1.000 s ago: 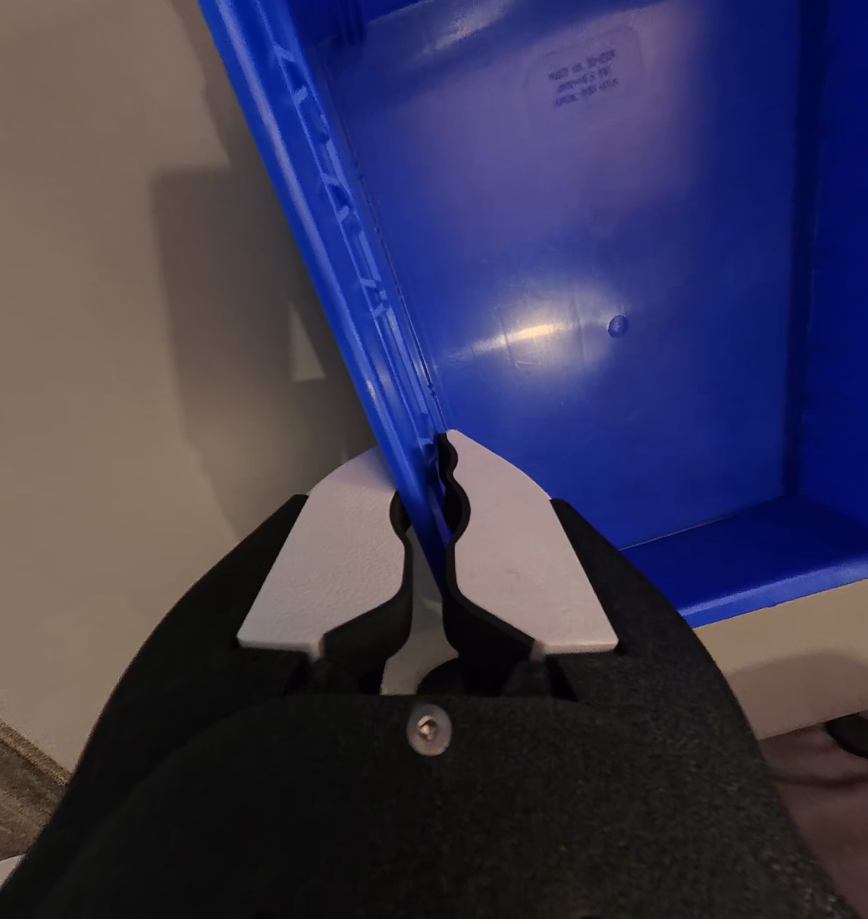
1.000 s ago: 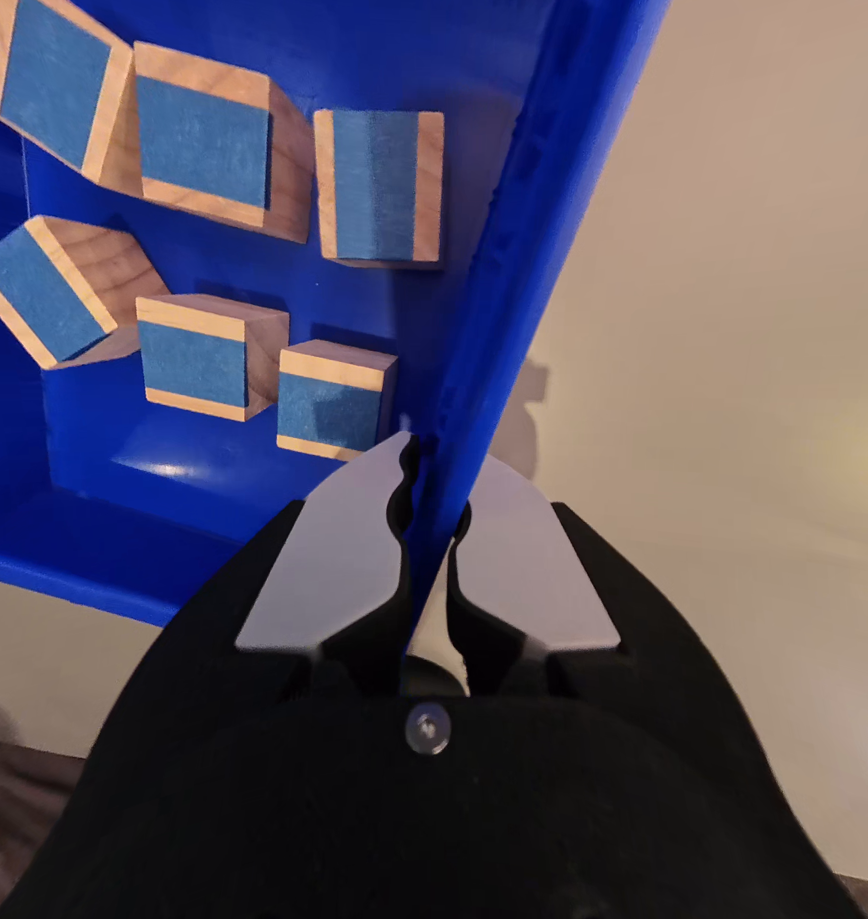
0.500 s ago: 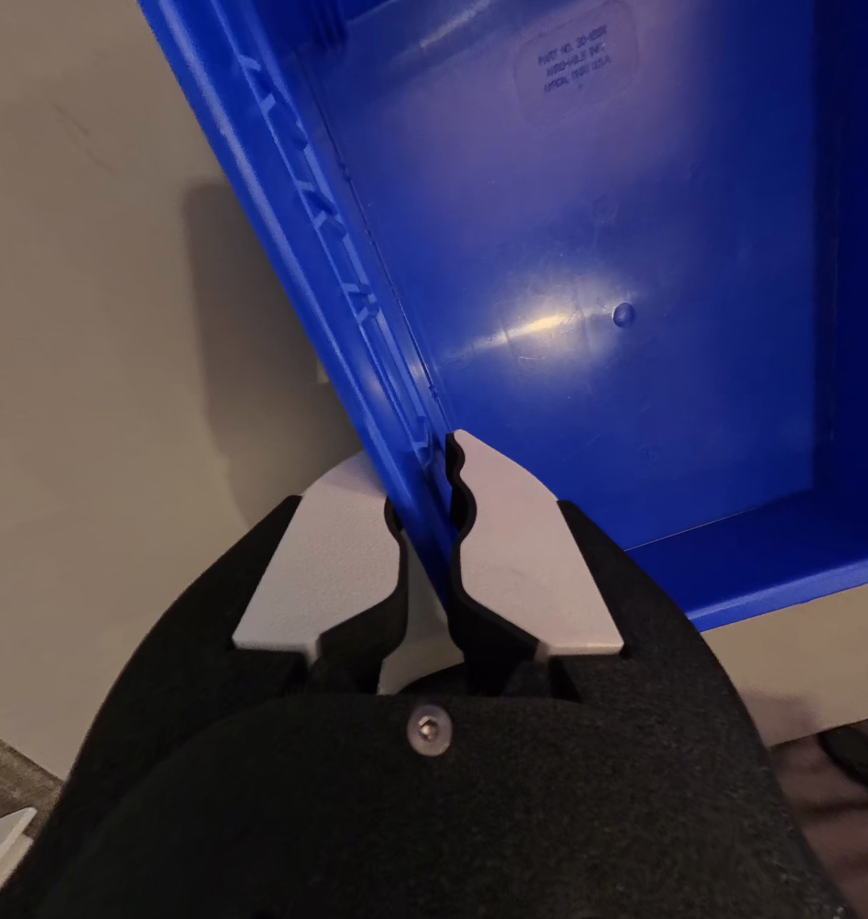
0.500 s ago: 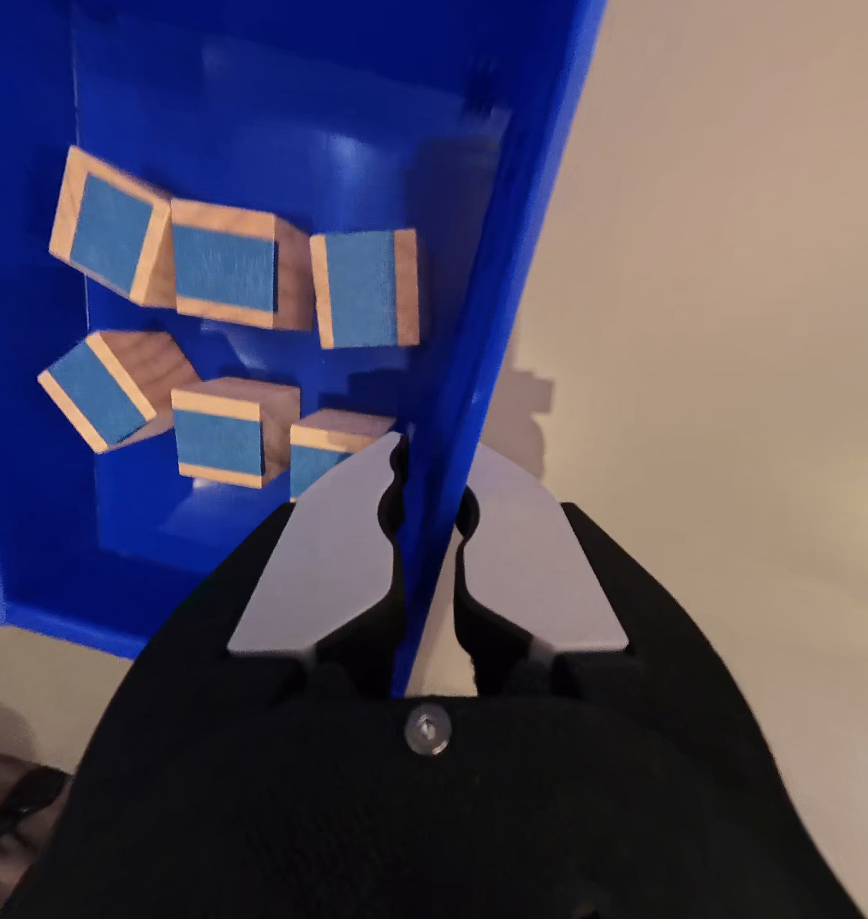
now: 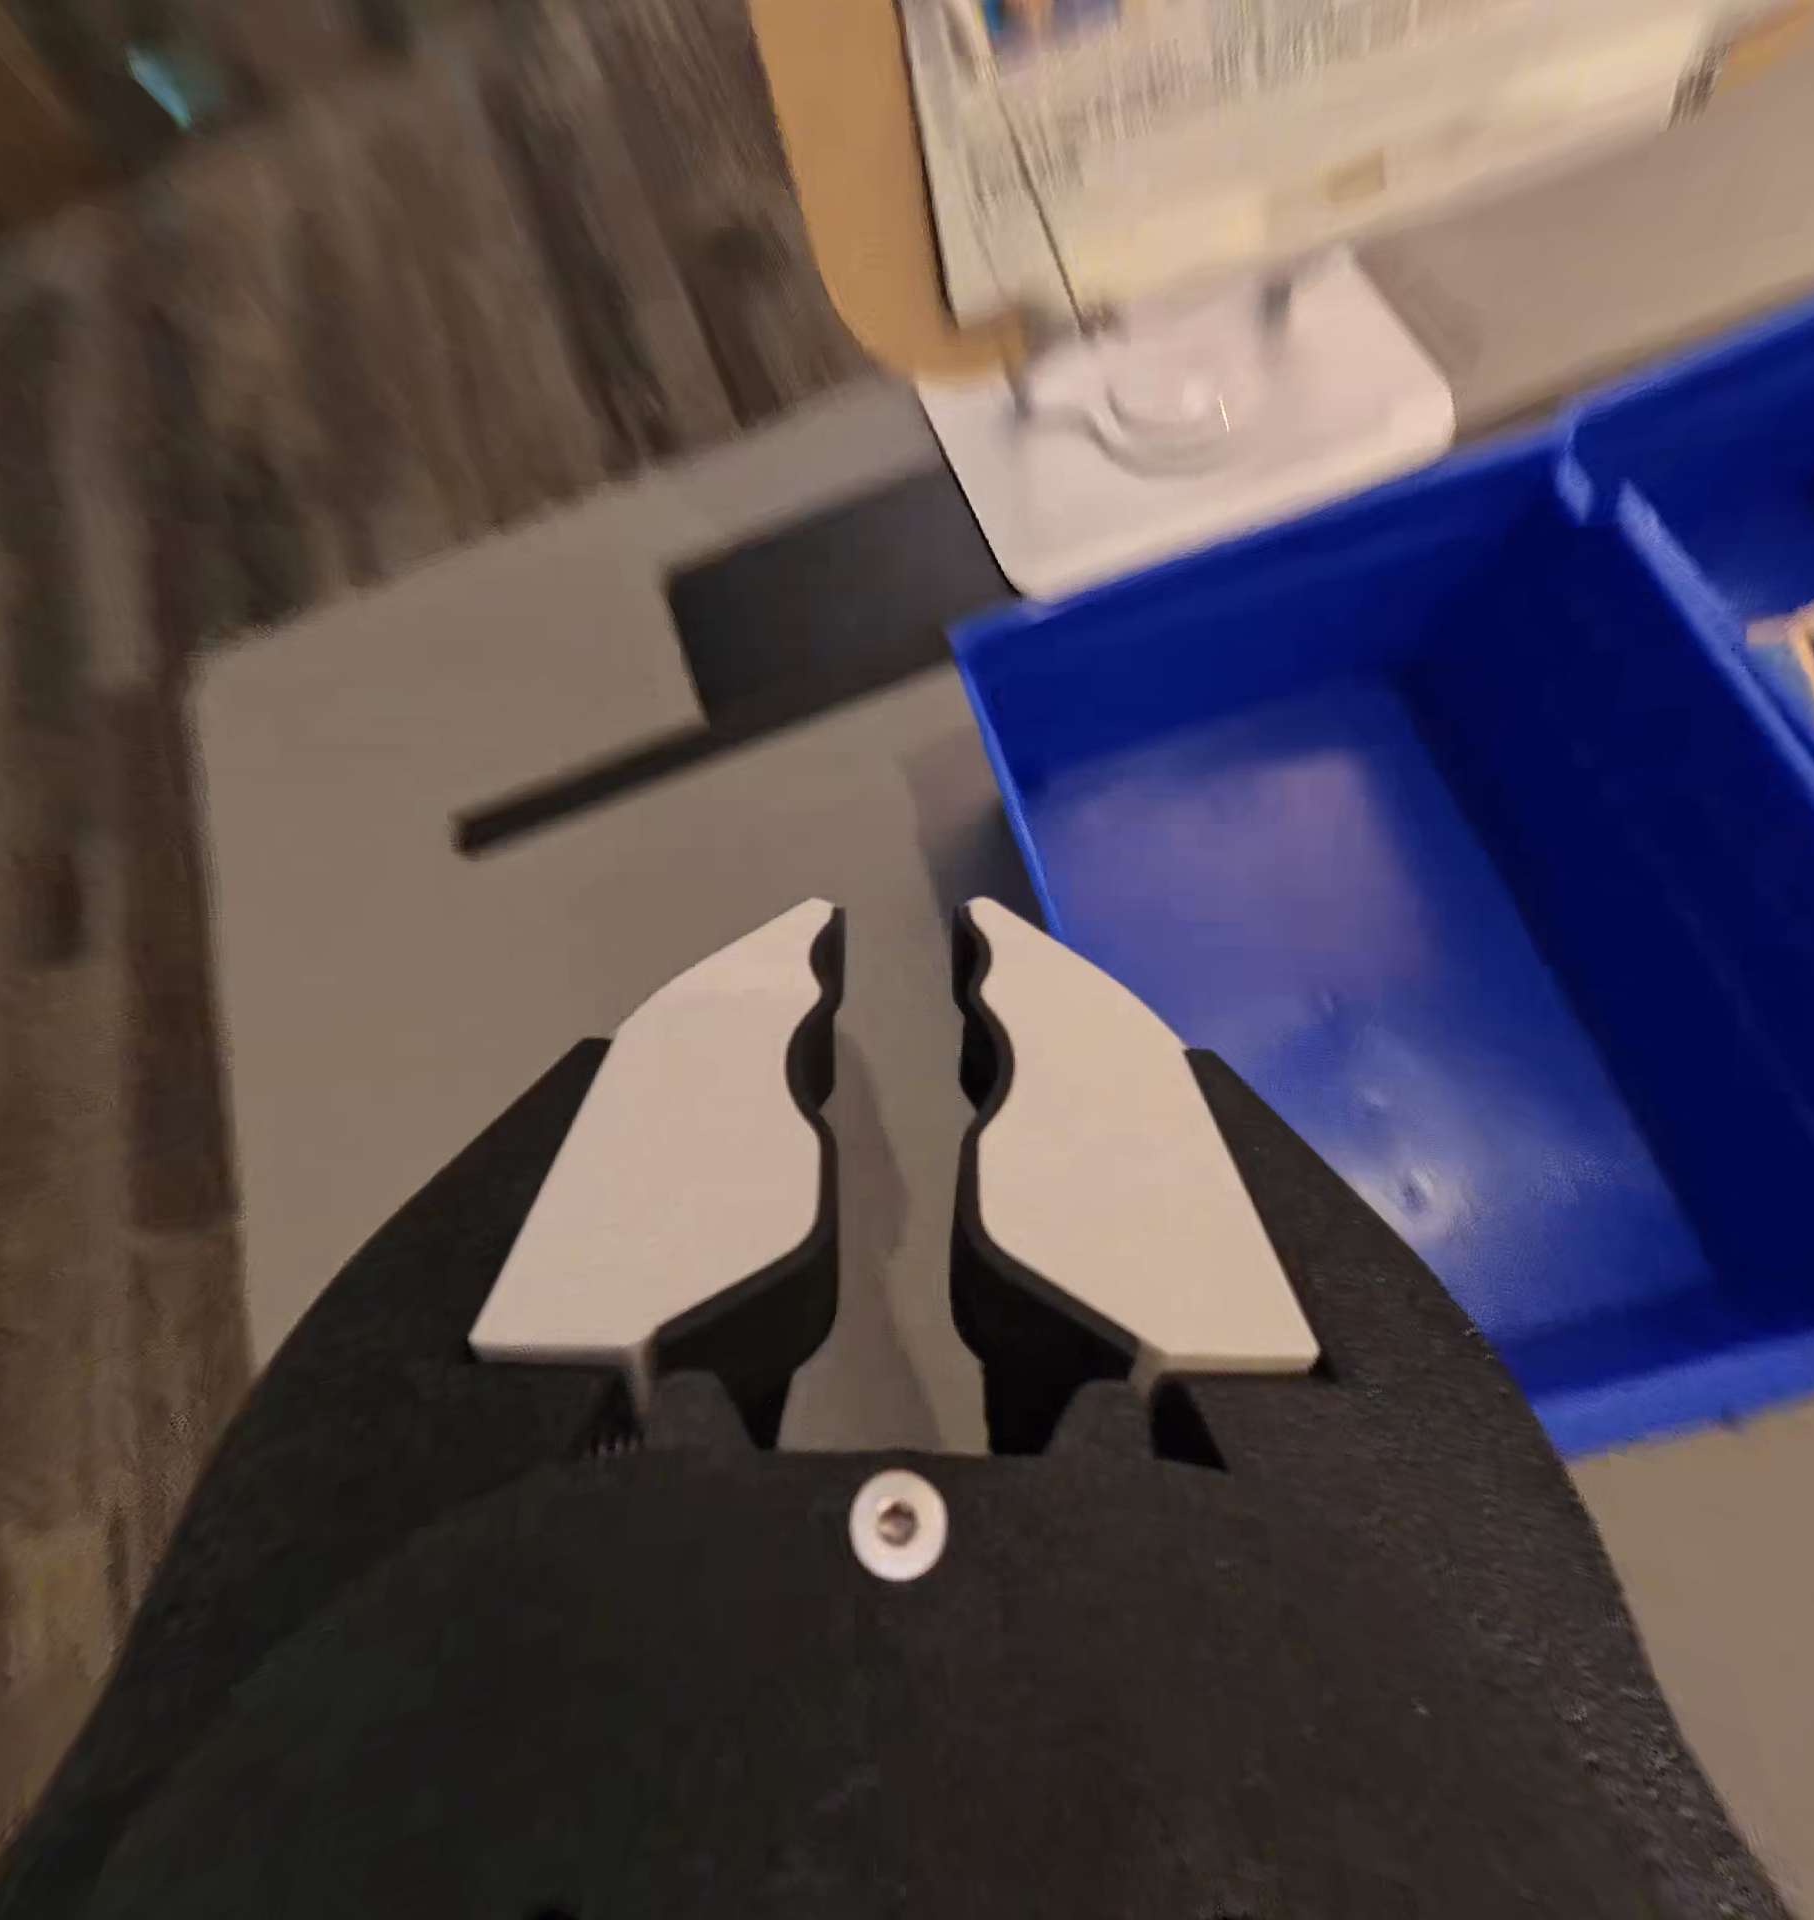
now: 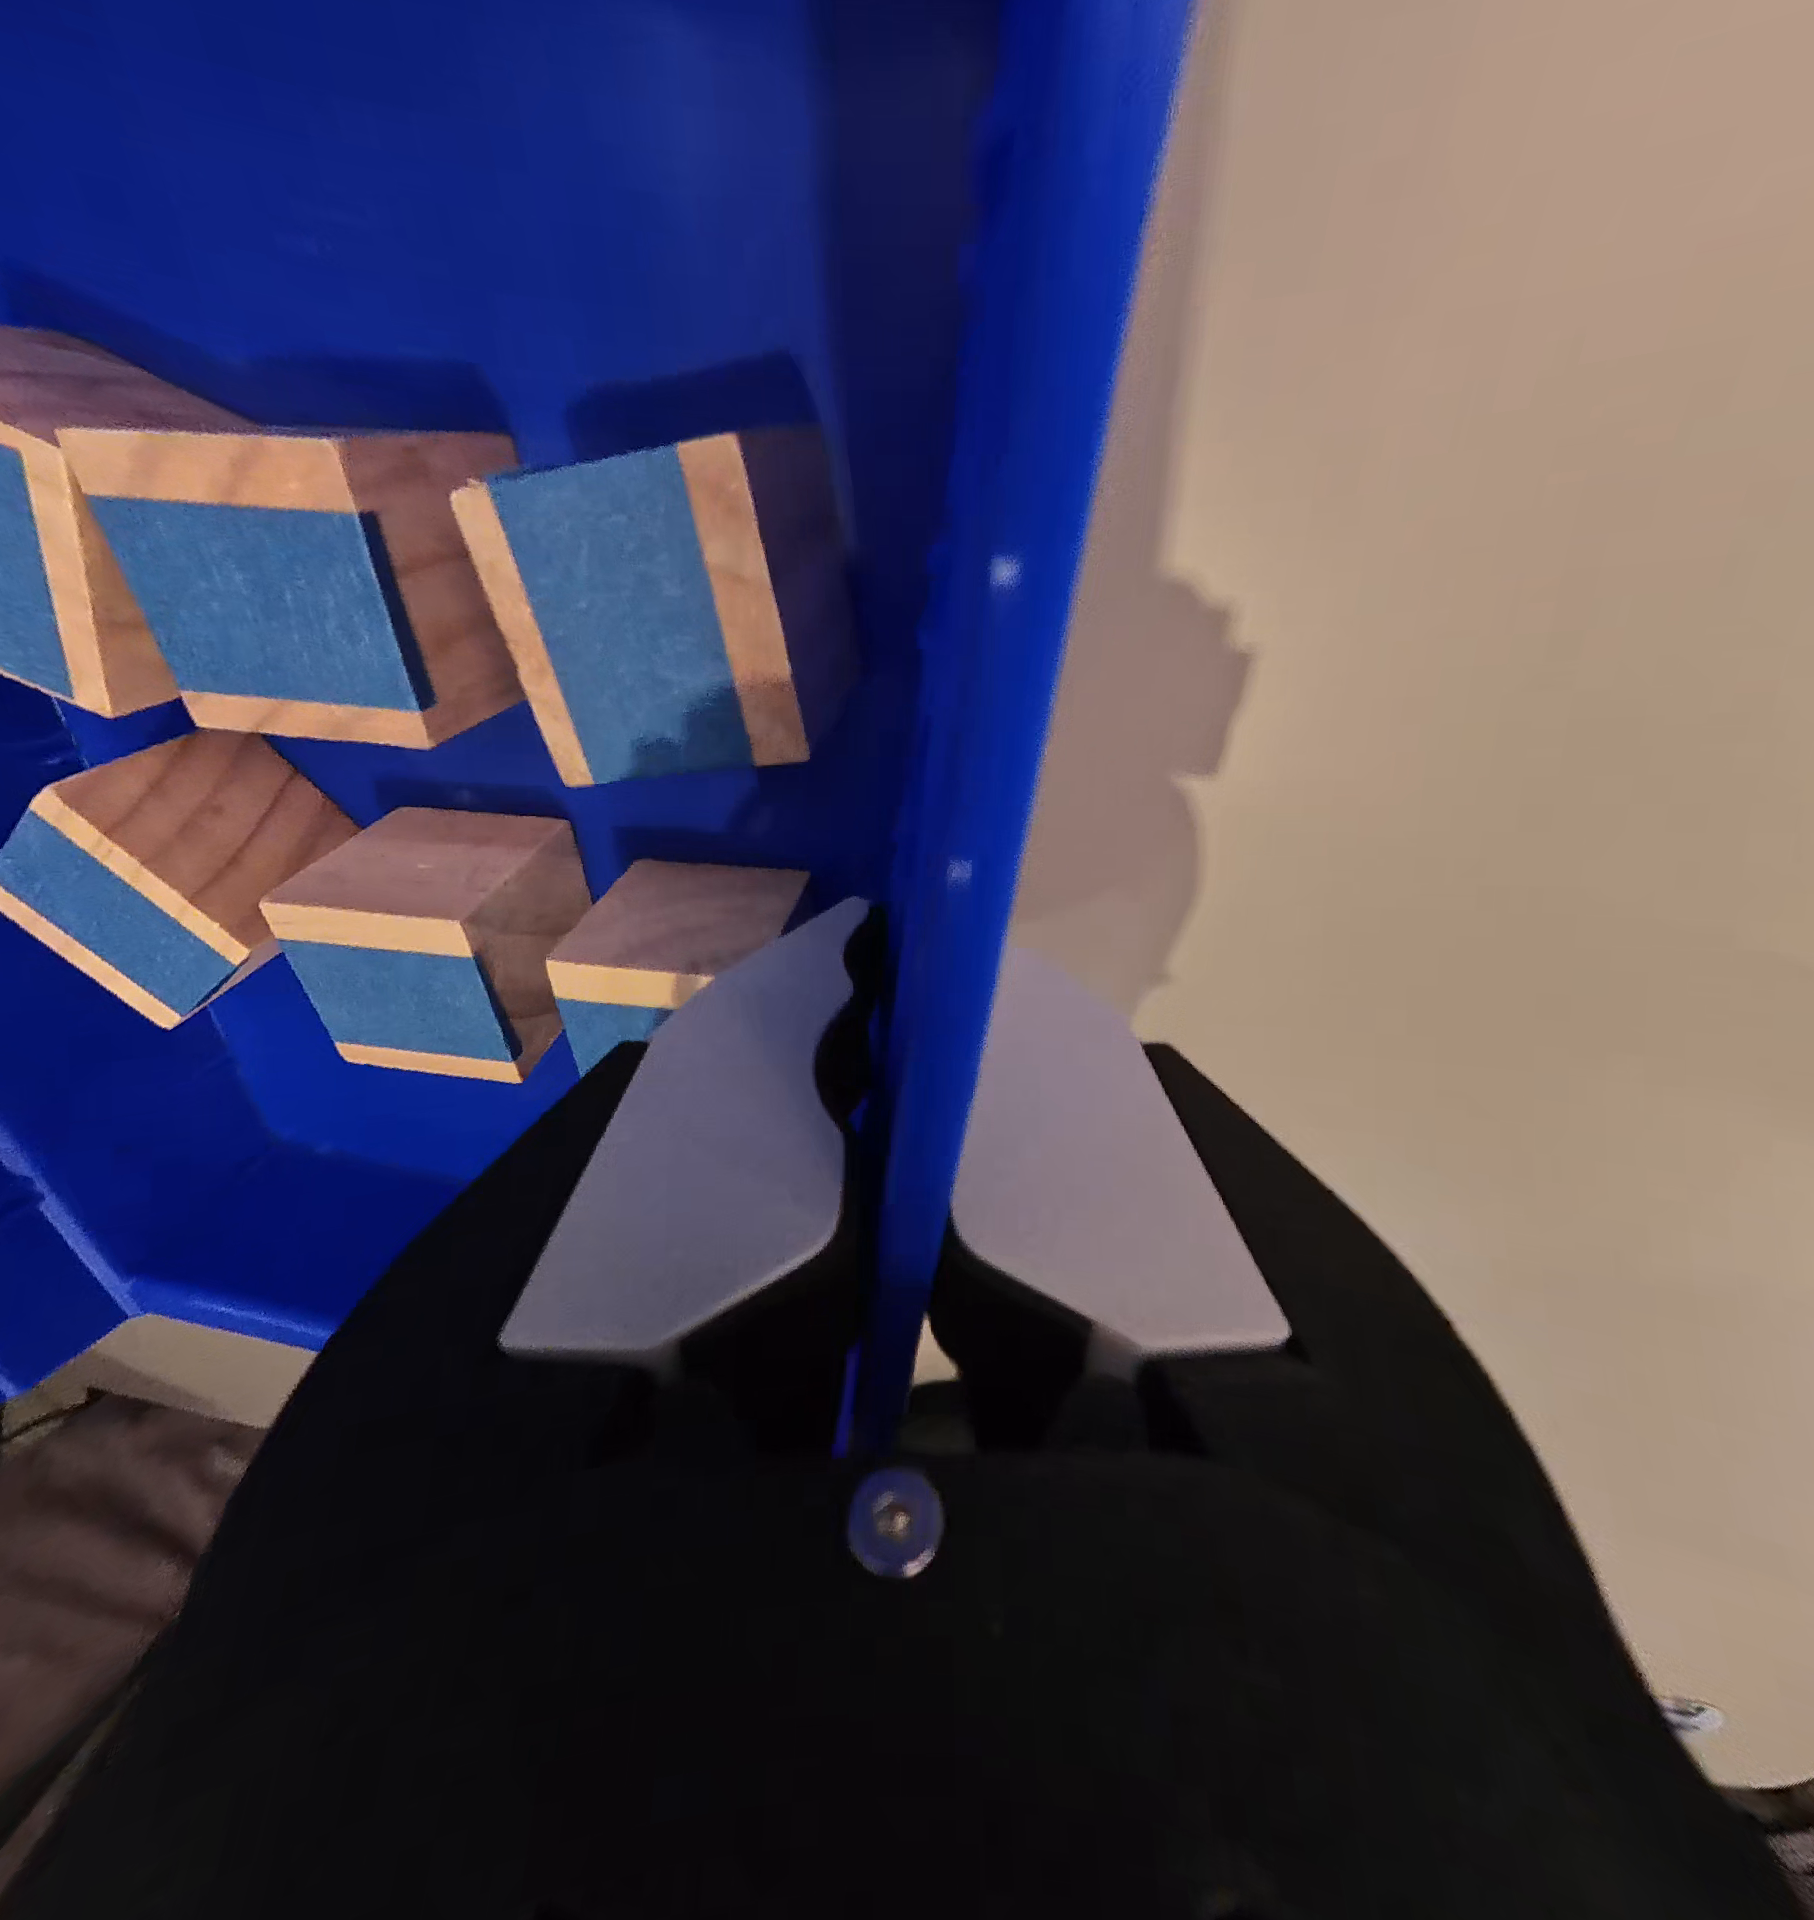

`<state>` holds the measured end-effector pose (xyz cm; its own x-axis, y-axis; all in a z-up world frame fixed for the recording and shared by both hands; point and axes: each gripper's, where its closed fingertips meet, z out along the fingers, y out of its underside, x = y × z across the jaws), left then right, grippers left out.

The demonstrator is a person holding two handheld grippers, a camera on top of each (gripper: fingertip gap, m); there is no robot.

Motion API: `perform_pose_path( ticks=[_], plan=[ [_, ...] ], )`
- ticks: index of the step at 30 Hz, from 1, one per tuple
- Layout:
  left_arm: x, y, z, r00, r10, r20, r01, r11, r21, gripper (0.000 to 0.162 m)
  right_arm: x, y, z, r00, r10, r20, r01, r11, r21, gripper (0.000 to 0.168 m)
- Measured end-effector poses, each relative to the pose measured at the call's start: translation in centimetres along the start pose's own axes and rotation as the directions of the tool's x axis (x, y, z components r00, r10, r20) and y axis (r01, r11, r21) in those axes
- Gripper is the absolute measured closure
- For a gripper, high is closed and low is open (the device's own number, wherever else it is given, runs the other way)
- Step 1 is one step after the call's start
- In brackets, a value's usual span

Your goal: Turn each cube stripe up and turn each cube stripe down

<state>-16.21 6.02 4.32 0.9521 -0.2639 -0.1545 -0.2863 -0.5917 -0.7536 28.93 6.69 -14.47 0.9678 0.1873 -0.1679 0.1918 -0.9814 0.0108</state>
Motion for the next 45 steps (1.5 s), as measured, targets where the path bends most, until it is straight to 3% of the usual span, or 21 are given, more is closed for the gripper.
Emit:
perform_pose_path(
  ticks=[1, 4, 7, 13, 20, 24, 28, 37, 45],
  plan=[
    [-0.8, -1.2, -1.3, 0.999, 0.0, 0.045, -0.003, 0.997, 0.082, 0.143, 0.0, 0.0, 0.0, 1.0, -0.019, 0.0, 0.019, 1.0, -0.012, 0.161],
    [-2.0, -2.9, -4.3, 0.993, -0.022, 0.113, -0.009, 0.964, 0.265, 0.139, 0.4, -0.1, -0.1, 0.999, -0.036, 0.018, 0.037, 0.999, -0.018, 0.161],
    [-3.7, -3.1, -5.9, 0.978, -0.009, 0.209, -0.064, 0.938, 0.339, 0.136, 2.0, 0.5, -0.4, 1.0, 0.001, 0.015, 0.0, 1.0, -0.026, 0.163],
    [-5.3, -2.3, -7.1, 0.981, -0.019, 0.191, -0.048, 0.939, 0.341, 0.127, 5.1, 3.3, -2.9, 0.999, 0.048, 0.012, -0.047, 0.997, -0.068, 0.162],
    [-9.0, -1.0, -8.6, 0.945, -0.036, 0.325, -0.072, 0.947, 0.313, 0.12, 4.0, 3.1, -11.3, 0.996, 0.031, -0.084, -0.035, 0.999, -0.041, 0.162],
    [-11.3, 0.6, -9.3, 0.91, -0.077, 0.407, -0.036, 0.964, 0.264, 0.118, -2.0, 0.1, -15.2, 0.994, -0.07, -0.084, 0.069, 0.998, -0.006, 0.162],
    [-13.4, 2.3, -10.7, 0.878, -0.113, 0.466, -0.003, 0.97, 0.242, 0.116, -11.2, -3.6, -15.9, 0.974, -0.224, -0.032, 0.225, 0.974, 0.019, 0.162],
    [-18.3, 6.8, -16.9, 0.802, -0.28, 0.527, 0.117, 0.94, 0.322, 0.112, -33.9, -8.3, -11.0, 0.849, -0.519, 0.095, 0.524, 0.851, -0.027, 0.162],
    [-20.4, 9.8, -19.3, 0.776, -0.365, 0.514, 0.189, 0.913, 0.363, 0.112, -45.7, -10.2, -7.6, 0.784, -0.618, 0.055, 0.62, 0.78, -0.079, 0.162]
  ],
)
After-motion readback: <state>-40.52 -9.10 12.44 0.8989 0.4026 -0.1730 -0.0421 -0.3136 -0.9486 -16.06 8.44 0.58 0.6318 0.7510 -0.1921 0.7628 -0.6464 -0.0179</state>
